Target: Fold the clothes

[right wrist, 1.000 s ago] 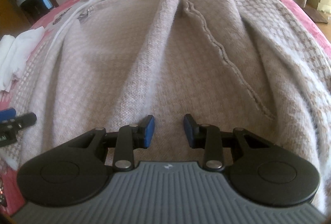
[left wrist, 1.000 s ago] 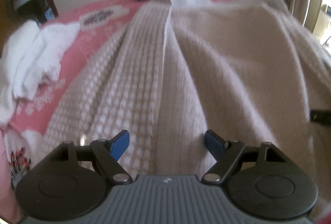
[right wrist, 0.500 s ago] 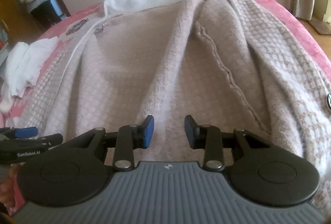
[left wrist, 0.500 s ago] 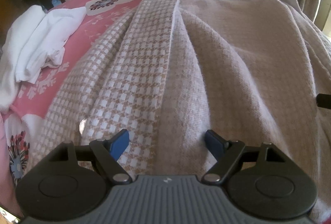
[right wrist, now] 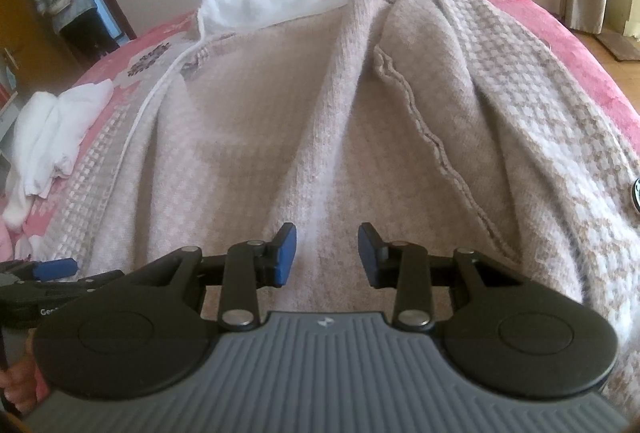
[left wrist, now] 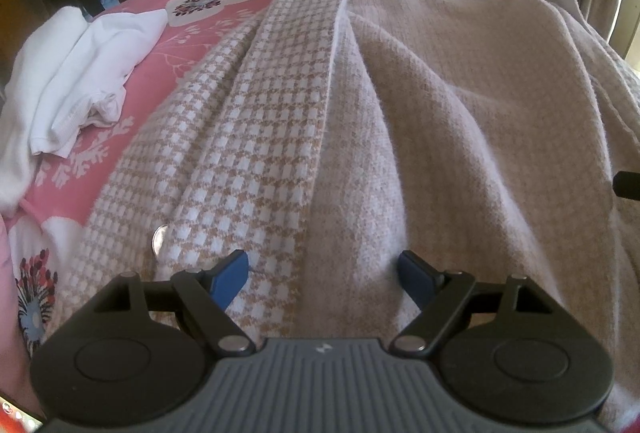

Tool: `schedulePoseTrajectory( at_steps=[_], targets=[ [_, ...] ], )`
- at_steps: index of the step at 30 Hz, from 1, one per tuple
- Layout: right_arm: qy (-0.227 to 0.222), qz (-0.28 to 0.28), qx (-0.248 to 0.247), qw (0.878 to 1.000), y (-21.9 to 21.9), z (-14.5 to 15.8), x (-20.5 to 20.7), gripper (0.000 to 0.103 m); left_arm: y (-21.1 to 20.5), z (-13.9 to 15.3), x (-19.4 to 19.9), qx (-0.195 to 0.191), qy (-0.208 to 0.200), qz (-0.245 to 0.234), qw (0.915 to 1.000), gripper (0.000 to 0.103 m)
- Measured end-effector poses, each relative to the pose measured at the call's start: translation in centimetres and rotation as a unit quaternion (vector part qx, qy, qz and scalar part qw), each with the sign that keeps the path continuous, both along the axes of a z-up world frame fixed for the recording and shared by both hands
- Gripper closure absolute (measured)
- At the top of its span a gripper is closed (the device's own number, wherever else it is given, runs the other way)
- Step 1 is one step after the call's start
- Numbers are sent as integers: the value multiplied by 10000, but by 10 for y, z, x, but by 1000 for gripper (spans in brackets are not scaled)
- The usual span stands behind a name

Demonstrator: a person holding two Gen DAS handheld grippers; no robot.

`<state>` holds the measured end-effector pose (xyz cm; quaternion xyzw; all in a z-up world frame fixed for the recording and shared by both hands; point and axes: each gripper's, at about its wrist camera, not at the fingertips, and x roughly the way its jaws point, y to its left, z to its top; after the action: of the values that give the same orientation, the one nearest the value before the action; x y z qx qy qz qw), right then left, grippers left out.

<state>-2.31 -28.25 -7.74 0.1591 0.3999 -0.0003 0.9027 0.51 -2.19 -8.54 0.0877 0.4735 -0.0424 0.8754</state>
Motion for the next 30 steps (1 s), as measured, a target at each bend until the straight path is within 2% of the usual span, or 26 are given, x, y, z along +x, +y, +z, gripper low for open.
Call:
schedulePoseTrajectory(
  at_steps=[10,30],
  targets=[
    [-122,9,-16,9999,-2,3,-4,69,0,2,-2,2,-25,-32,10000,20],
    [-95,-23,-57,9999,-2,3,-3,69,1,0,-4,49,-30,-114,9999,20]
  ],
)
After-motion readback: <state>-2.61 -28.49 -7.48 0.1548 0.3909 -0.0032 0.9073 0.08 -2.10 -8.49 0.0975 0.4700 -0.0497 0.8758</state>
